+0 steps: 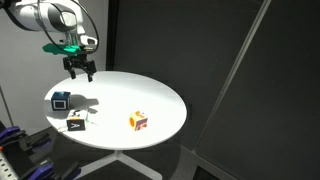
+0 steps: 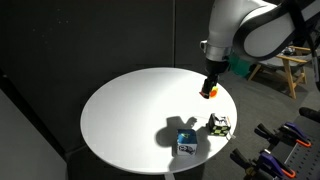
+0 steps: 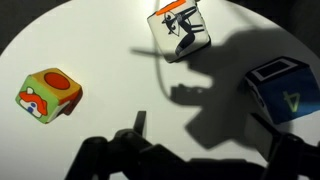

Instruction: Pick up the block with the letter a on it and move it to the left side of the table

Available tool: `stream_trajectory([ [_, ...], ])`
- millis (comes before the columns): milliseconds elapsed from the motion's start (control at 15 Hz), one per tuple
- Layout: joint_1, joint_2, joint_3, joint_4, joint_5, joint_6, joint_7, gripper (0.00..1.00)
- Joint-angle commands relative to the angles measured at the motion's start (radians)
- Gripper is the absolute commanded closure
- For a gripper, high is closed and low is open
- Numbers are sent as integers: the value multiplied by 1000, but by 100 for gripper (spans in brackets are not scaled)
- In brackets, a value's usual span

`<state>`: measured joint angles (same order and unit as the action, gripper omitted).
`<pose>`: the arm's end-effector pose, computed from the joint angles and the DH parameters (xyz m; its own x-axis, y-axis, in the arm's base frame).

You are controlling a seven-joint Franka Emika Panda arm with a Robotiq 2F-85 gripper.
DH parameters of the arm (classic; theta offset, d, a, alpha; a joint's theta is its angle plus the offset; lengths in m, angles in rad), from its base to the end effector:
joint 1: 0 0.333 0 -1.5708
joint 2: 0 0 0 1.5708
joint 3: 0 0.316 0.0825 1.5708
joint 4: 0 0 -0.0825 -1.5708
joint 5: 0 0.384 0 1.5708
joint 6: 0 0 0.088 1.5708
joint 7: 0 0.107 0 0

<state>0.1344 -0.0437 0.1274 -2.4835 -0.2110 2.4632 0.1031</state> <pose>0.4539 0.1217 0.3072 0.9478 0.3177 0.0254 0.3114 -0.9401 0.1387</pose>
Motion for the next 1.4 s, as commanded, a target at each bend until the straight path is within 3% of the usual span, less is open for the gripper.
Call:
stream_trajectory([
  [0, -14, -57, 0, -1, 17, -79, 116, 0],
  [200, -16, -94, 0, -7, 67, -151, 144, 0],
  [667, -11, -205, -11, -33, 231, -215, 65, 0],
  [1333, -17, -226, 2, -31, 226, -177, 82, 0],
])
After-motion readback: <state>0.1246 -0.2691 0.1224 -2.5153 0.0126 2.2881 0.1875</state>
